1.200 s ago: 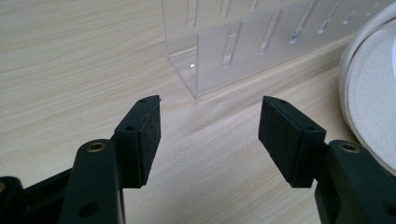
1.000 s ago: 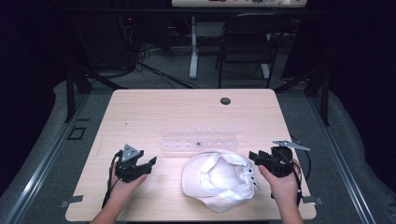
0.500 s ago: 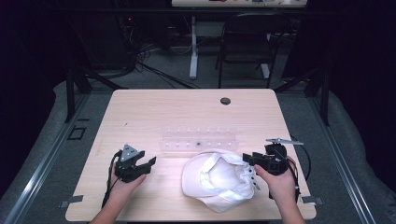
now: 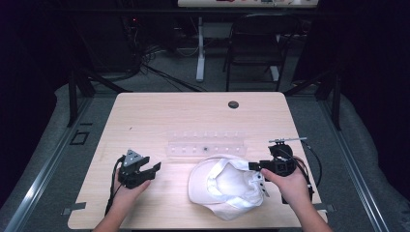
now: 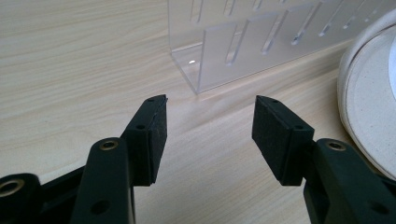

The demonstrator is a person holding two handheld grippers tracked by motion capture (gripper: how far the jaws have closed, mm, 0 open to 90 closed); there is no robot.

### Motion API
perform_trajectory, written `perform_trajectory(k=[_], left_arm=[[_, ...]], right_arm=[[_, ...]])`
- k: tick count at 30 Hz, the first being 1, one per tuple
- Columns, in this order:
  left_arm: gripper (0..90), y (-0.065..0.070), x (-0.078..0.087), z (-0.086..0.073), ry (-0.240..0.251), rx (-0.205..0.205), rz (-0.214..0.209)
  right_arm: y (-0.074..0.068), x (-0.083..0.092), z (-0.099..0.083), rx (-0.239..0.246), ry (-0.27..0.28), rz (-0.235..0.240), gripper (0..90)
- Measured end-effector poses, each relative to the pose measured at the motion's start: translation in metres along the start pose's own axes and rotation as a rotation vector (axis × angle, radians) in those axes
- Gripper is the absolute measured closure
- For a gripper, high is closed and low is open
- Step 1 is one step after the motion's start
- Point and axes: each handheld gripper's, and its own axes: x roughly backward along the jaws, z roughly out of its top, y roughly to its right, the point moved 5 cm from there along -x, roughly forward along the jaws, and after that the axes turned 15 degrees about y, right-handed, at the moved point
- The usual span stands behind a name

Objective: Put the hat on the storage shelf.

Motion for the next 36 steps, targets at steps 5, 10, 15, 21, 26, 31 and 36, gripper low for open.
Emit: perform_trajectory(k=[5,10,15,21,26,31,36], left_arm=[[45.8,0.0,0.0,-0.001,-0.005,-0.003,-0.003],[45.7,0.001,0.0,0.0,-0.002,-0.005,-0.006],[45.8,0.002,0.0,0.0,0.003,-0.01,-0.011],[45.8,0.003,0.0,0.0,0.002,-0.014,-0.012],[45.8,0.003,0.0,0.0,-0.001,-0.013,-0.012],[45.7,0.003,-0.001,-0.001,-0.002,-0.015,-0.012],[45.7,0.002,-0.001,-0.001,-0.004,-0.014,-0.011]], right_arm=[[-0.001,-0.002,0.002,0.007,-0.036,-0.007,47.9],[-0.002,-0.003,0.001,0.003,-0.066,-0.008,47.9],[-0.004,-0.001,0.002,-0.007,-0.091,-0.016,47.7],[0.001,0.001,0.001,-0.033,-0.111,-0.022,47.3],[0.008,0.001,-0.002,-0.056,-0.142,-0.04,46.8],[0.016,-0.001,-0.006,-0.109,-0.188,-0.035,46.2],[0.018,-0.001,-0.012,-0.136,-0.218,-0.019,45.3]])
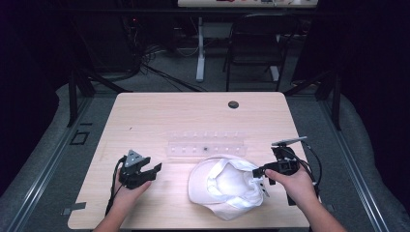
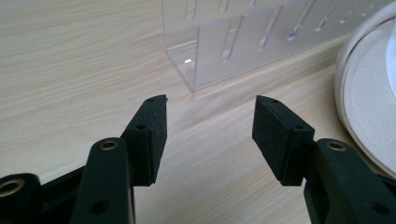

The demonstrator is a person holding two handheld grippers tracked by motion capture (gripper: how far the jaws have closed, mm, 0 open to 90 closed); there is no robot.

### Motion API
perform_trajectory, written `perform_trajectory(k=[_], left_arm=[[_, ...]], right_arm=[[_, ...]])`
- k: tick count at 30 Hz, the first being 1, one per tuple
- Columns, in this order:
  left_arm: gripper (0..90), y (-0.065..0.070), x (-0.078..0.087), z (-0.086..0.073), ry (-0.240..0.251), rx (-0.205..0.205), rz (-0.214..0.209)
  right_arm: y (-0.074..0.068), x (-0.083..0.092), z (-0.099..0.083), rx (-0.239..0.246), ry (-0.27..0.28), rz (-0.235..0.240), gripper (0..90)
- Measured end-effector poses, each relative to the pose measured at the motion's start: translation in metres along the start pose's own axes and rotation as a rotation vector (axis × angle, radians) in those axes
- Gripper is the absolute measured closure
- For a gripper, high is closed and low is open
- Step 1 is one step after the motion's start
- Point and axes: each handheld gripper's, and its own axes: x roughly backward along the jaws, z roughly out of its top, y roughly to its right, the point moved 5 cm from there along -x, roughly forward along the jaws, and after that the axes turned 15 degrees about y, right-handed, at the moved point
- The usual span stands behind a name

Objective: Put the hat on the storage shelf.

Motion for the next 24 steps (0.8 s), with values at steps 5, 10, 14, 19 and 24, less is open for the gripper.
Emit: perform_trajectory(k=[5,10,14,19,24], left_arm=[[45.6,0.0,0.0,0.0,-0.004,0.002,-0.002],[45.7,0.0,-0.001,-0.001,-0.006,0.0,-0.002],[45.7,0.0,-0.001,-0.001,-0.006,-0.001,-0.003],[45.6,0.001,-0.001,-0.001,-0.008,-0.003,-0.005],[45.7,0.001,-0.001,-0.001,-0.01,-0.006,-0.005]], right_arm=[[0.0,-0.002,-0.006,-0.01,-0.041,0.01,45.4],[0.0,-0.008,-0.012,-0.028,-0.063,0.012,44.4],[-0.001,-0.013,-0.015,-0.029,-0.094,0.028,44.2],[-0.002,-0.02,-0.019,-0.03,-0.113,0.032,44.0],[-0.002,-0.024,-0.022,-0.045,-0.114,0.023,44.1]])
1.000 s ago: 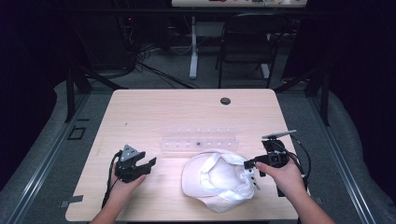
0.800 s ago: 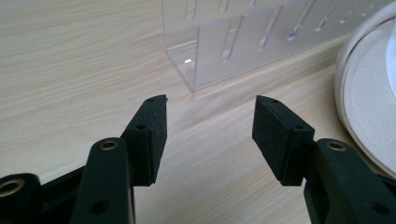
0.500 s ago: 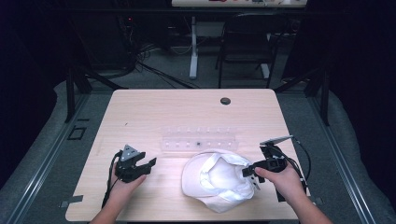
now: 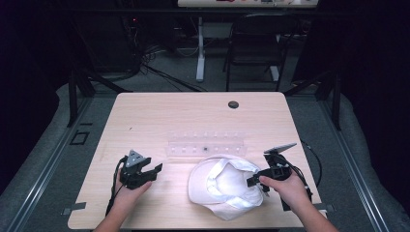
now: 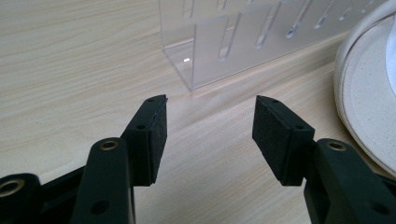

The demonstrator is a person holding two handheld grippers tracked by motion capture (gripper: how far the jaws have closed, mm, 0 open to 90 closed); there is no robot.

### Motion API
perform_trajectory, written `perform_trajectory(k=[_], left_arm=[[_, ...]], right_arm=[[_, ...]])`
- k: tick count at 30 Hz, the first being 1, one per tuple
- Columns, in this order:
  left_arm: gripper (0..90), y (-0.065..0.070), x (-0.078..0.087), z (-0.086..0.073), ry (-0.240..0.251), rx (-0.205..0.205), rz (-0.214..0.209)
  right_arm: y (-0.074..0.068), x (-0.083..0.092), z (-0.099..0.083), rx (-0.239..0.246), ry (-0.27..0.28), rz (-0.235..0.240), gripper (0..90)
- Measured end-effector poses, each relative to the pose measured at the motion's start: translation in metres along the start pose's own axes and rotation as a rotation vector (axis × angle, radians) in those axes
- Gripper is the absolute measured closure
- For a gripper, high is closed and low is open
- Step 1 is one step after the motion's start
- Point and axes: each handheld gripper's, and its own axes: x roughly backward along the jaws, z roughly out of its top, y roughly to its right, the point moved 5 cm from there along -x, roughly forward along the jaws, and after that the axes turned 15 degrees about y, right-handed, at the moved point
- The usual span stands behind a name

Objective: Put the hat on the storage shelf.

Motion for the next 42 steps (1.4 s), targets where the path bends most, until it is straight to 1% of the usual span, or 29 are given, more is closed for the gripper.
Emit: perform_trajectory(k=[1,4,5,8,9,12,13,15,17,18,19,20,21,22,23,24,26,27,28,30,32,33,34,36,37,39,40,41,42], left_arm=[[45.7,0.0,0.0,0.0,0.001,0.001,0.0],[45.7,0.0,0.0,0.0,0.001,0.002,0.001],[45.7,0.0,0.0,0.0,0.001,0.002,0.001],[45.7,0.001,-0.001,0.0,-0.001,0.003,0.001],[45.7,0.001,-0.001,-0.001,-0.006,0.0,-0.002],[45.7,0.001,-0.001,-0.001,-0.003,-0.002,-0.002],[45.7,0.001,-0.001,-0.001,-0.002,-0.001,-0.001],[45.7,0.001,-0.001,-0.001,0.0,0.003,0.001],[45.7,0.0,-0.001,-0.001,-0.001,0.004,0.001],[45.7,0.0,-0.001,-0.001,-0.001,0.004,0.001],[45.7,0.001,-0.001,-0.001,-0.002,0.004,0.001],[45.7,0.001,-0.001,-0.001,-0.002,0.002,0.0],[45.7,0.001,-0.001,-0.001,-0.002,0.001,0.0],[45.7,0.001,-0.001,-0.001,-0.003,-0.001,-0.001],[45.8,0.001,-0.001,-0.001,-0.005,0.0,-0.001],[45.8,0.001,-0.001,-0.001,-0.004,-0.003,-0.001],[45.8,0.001,-0.001,-0.001,-0.004,0.002,-0.001],[45.8,0.001,-0.001,-0.001,-0.003,0.004,-0.001],[45.8,0.001,-0.001,-0.001,-0.003,0.004,-0.001],[45.9,0.001,-0.001,-0.001,-0.004,0.004,-0.002],[46.0,0.001,-0.001,-0.001,-0.004,0.003,-0.003],[46.0,0.001,-0.001,-0.001,-0.003,0.001,-0.003],[46.0,0.001,-0.001,-0.001,-0.003,0.001,-0.003],[46.1,0.001,-0.001,-0.001,-0.003,0.0,-0.003],[46.2,0.001,-0.001,-0.001,-0.003,0.002,-0.002],[46.2,0.001,-0.001,-0.001,-0.003,0.003,-0.002],[46.2,0.001,-0.001,-0.001,-0.003,0.003,-0.002],[46.2,0.001,-0.001,-0.001,-0.003,0.003,-0.001],[46.2,0.001,-0.001,-0.001,-0.003,0.002,-0.001]], right_arm=[[0.0,0.0,-0.001,0.006,-0.021,0.004,44.3],[-0.001,0.0,-0.002,0.007,-0.027,0.011,44.7],[-0.003,0.001,-0.001,-0.002,-0.012,0.019,45.3],[-0.005,0.005,0.002,0.002,-0.015,0.031,46.0],[-0.006,0.006,0.003,-0.008,0.001,0.034,46.3],[-0.01,0.01,0.006,-0.037,0.02,0.055,47.2],[-0.009,0.012,0.007,-0.023,0.009,0.058,47.4],[-0.012,0.014,0.009,-0.039,0.023,0.07,47.9],[-0.014,0.016,0.011,-0.041,0.025,0.076,48.8],[-0.016,0.018,0.012,-0.049,0.029,0.082,51.7],[-0.016,0.018,0.012,-0.049,0.029,0.082,51.7],[-0.016,0.019,0.013,-0.049,0.028,0.081,55.7],[-0.016,0.02,0.014,-0.04,0.023,0.08,60.4],[-0.015,0.02,0.014,-0.03,0.015,0.077,62.3],[-0.015,0.02,0.015,-0.034,0.019,0.066,63.9],[-0.015,0.019,0.015,-0.051,0.021,0.056,66.3],[-0.015,0.019,0.015,-0.059,0.013,0.053,69.3],[-0.015,0.019,0.015,-0.053,0.007,0.05,72.4],[-0.015,0.019,0.015,-0.053,0.007,0.05,72.4],[-0.015,0.02,0.016,-0.047,0.012,0.05,76.0],[-0.015,0.023,0.017,-0.021,-0.003,0.061,79.2],[-0.016,0.023,0.018,-0.017,-0.002,0.057,79.8],[-0.016,0.023,0.017,0.004,-0.011,0.052,80.3],[-0.016,0.023,0.018,0.015,-0.017,0.046,80.4],[-0.017,0.023,0.018,0.008,-0.003,0.041,80.5],[-0.018,0.024,0.018,0.033,-0.028,0.052,80.5],[-0.019,0.023,0.018,0.025,-0.007,0.038,80.4],[-0.02,0.024,0.019,0.032,0.005,0.031,80.5],[-0.02,0.025,0.02,0.045,-0.007,0.038,80.5]])
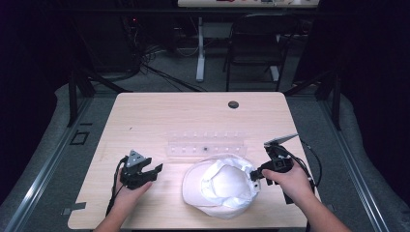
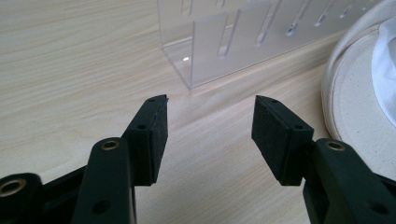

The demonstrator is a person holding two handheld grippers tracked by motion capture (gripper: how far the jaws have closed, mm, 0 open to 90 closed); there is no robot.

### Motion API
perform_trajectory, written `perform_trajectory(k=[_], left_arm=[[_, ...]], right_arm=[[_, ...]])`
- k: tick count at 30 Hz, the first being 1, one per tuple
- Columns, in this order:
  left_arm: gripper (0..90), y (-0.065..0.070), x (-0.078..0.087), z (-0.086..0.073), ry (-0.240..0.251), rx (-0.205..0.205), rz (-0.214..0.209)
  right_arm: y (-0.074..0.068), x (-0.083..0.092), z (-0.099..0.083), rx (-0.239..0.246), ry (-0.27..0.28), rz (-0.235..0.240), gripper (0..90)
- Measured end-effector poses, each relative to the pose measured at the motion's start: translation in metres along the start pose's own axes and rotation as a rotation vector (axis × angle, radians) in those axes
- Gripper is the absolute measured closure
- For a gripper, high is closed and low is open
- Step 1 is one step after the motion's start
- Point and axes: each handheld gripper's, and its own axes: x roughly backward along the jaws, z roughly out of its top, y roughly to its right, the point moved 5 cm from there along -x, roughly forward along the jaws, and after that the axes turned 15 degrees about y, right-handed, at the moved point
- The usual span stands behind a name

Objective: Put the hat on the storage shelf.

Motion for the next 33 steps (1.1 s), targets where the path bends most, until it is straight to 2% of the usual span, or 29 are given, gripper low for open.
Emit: perform_trajectory(k=[4,6,9,11,12,14,18,26,29,31,32,33], left_arm=[[46.4,0.0,0.0,0.0,-0.001,-0.003,0.0],[46.4,0.0,0.0,0.0,0.0,-0.003,0.0],[46.4,0.0,0.0,0.0,0.0,-0.002,0.0],[46.5,0.0,0.0,0.0,0.0,-0.005,-0.001],[46.5,0.0,0.0,0.0,-0.001,-0.006,-0.001],[46.6,0.0,0.0,0.0,-0.002,-0.008,-0.002],[46.6,0.0,0.0,0.0,-0.002,-0.009,-0.002],[46.8,0.0,0.0,0.0,-0.002,-0.009,-0.003],[46.8,0.001,0.0,0.0,-0.002,-0.007,-0.003],[46.8,0.0,0.001,0.0,-0.002,-0.009,-0.004],[46.8,0.0,0.001,0.0,-0.003,-0.009,-0.003],[46.8,0.0,0.001,0.0,-0.003,-0.007,-0.002]], right_arm=[[-0.003,0.0,0.002,-0.008,0.01,-0.011,80.9],[-0.004,0.002,0.003,-0.006,-0.003,-0.003,81.9],[-0.008,0.004,0.005,-0.037,0.018,0.013,82.4],[-0.009,0.008,0.007,-0.016,-0.002,0.03,82.5],[-0.012,0.008,0.008,-0.041,0.017,0.027,82.5],[-0.013,0.012,0.01,-0.038,0.001,0.049,82.5],[-0.018,0.016,0.014,-0.052,0.021,0.062,82.6],[-0.03,0.029,0.023,-0.09,0.035,0.116,82.6],[-0.034,0.034,0.026,-0.077,0.022,0.127,82.6],[-0.038,0.037,0.028,-0.086,0.03,0.144,82.6],[-0.039,0.037,0.03,-0.096,0.051,0.151,82.6],[-0.039,0.04,0.031,-0.084,0.032,0.168,82.6]])
